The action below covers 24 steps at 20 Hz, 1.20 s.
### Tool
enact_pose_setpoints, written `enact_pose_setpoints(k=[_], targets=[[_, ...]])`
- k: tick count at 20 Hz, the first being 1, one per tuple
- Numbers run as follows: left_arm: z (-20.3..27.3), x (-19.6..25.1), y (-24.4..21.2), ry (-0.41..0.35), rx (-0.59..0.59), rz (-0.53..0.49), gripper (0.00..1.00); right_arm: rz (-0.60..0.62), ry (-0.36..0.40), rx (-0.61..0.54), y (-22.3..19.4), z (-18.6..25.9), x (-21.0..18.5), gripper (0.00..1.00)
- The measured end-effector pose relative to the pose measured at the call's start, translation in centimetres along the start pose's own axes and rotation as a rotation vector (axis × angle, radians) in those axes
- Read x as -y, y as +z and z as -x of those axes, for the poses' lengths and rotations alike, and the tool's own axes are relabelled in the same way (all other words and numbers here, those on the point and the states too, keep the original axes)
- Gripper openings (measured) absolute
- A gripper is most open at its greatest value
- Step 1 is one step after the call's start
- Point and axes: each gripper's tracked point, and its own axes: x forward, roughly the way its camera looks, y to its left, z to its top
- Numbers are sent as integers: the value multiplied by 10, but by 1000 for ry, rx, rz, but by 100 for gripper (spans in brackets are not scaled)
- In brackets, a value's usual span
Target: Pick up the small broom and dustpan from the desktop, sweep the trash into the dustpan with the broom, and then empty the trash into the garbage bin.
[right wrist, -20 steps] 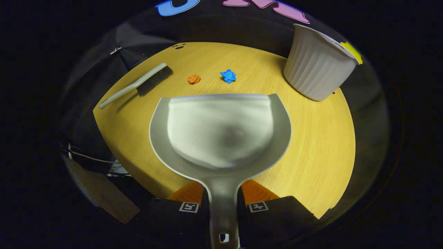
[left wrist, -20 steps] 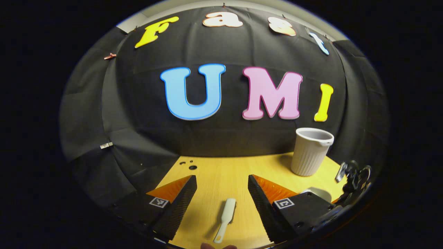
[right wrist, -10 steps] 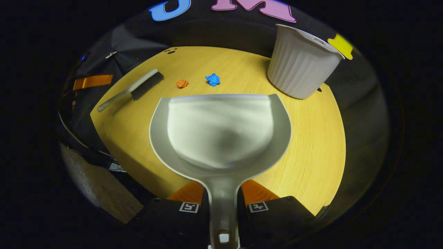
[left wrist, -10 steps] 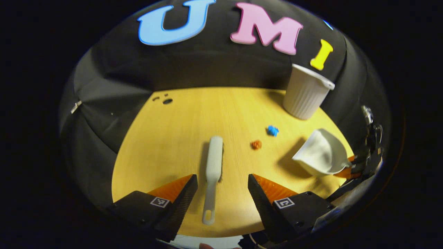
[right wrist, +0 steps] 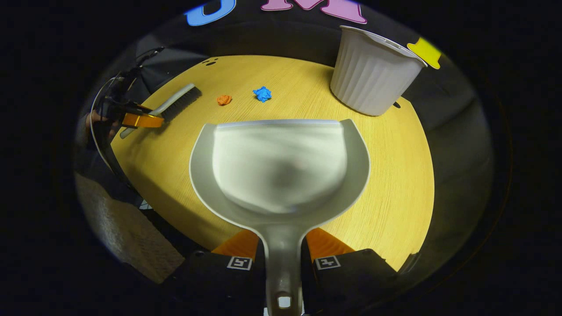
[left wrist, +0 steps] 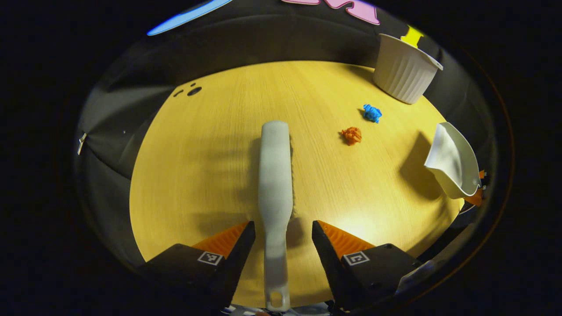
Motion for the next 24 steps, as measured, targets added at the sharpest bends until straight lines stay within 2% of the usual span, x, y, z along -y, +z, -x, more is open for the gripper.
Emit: enact_pose_setpoints(k=[1,3,4,5,7,8,9,10,11,12,13,15,16,19,24], targets=[[-6,-2,-3,2,-17,-8,83,0,-2,-2,0,0,0,37],[-14,-2,-8,-2,-47,-22,81,-3,-3,-11,-2,4,0,37],[-16,0,-8,-18,-52,-18,78,-4,1,-13,-2,5,-1,33],[-17,1,-5,-18,-39,-11,75,-3,9,-15,-2,5,-3,37],[-18,1,-4,-17,-47,-15,64,15,25,-20,-2,5,-4,37],[-19,3,-2,-18,-43,-15,57,30,32,-25,-3,5,-3,33],[-19,3,-2,-16,-48,-19,54,46,37,-29,-2,6,-2,33],[-17,1,-2,-7,-48,-20,43,60,45,-34,-2,6,-1,37],[-17,0,0,9,-51,-27,35,69,54,-43,-1,7,-1,37],[-16,2,1,25,-53,-47,30,77,61,-56,-2,9,-1,37],[-16,4,6,38,-41,-67,29,86,62,-71,-2,11,-1,33],[-13,16,21,26,-9,-93,27,125,65,-95,0,14,2,41],[-14,24,31,7,-1,-96,27,165,69,-104,0,14,5,37],[-21,32,67,-1,28,-111,27,283,58,-150,1,15,20,37],[-38,32,122,15,70,-190,27,320,74,-207,1,17,20,37]])
